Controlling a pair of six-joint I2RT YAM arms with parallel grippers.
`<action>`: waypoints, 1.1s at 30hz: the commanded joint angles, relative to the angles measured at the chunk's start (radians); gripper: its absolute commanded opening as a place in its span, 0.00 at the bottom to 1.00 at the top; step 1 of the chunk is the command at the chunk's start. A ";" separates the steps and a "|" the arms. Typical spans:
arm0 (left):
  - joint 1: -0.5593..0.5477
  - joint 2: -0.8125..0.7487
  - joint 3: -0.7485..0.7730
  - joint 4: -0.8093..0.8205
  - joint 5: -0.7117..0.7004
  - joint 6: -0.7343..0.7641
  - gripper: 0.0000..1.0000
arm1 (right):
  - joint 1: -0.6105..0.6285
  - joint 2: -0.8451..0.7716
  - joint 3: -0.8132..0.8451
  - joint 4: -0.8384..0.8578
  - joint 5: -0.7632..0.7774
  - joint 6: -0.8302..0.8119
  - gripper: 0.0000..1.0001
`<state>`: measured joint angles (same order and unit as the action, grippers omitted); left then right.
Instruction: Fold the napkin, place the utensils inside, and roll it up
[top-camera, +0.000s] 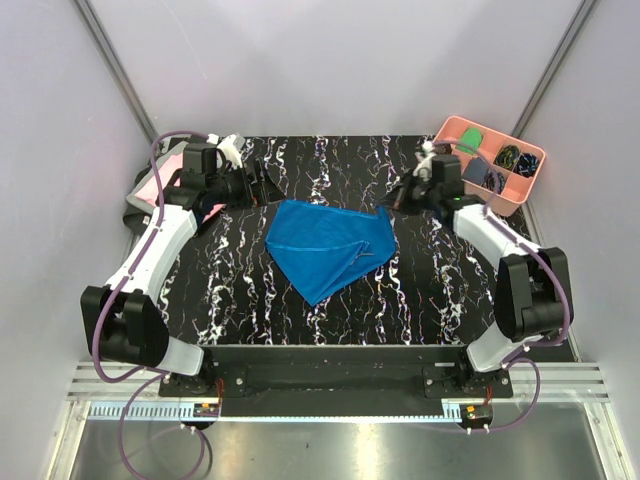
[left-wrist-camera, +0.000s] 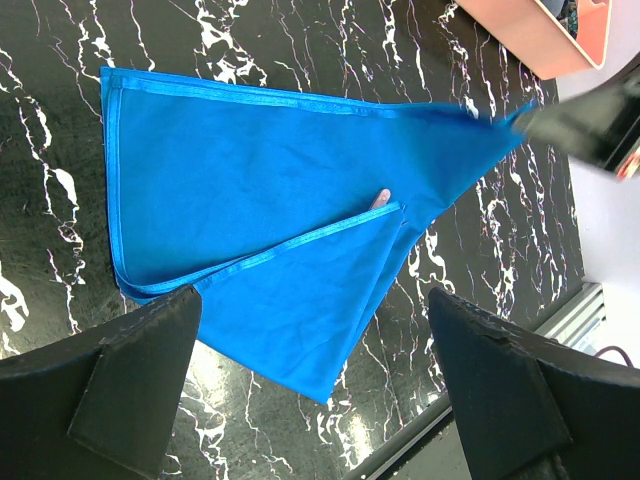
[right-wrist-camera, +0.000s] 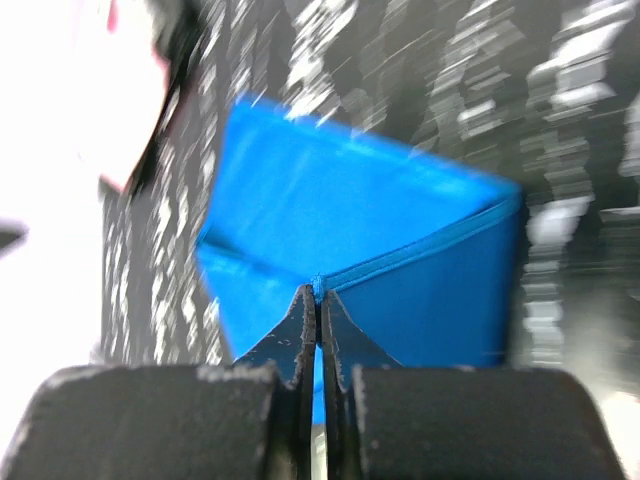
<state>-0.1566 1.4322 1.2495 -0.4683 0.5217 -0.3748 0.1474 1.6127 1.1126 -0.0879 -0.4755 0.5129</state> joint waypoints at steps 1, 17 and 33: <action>-0.006 -0.027 0.004 0.053 0.032 -0.007 0.99 | 0.128 -0.014 0.006 0.043 -0.049 0.051 0.00; -0.012 -0.038 0.002 0.051 0.031 -0.004 0.99 | 0.418 0.042 -0.023 0.132 -0.103 0.073 0.00; -0.020 -0.035 0.001 0.051 0.021 -0.004 0.99 | 0.564 0.182 -0.050 0.122 -0.083 -0.034 0.00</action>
<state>-0.1692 1.4322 1.2495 -0.4679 0.5213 -0.3748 0.6811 1.7706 1.0668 0.0097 -0.5655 0.5259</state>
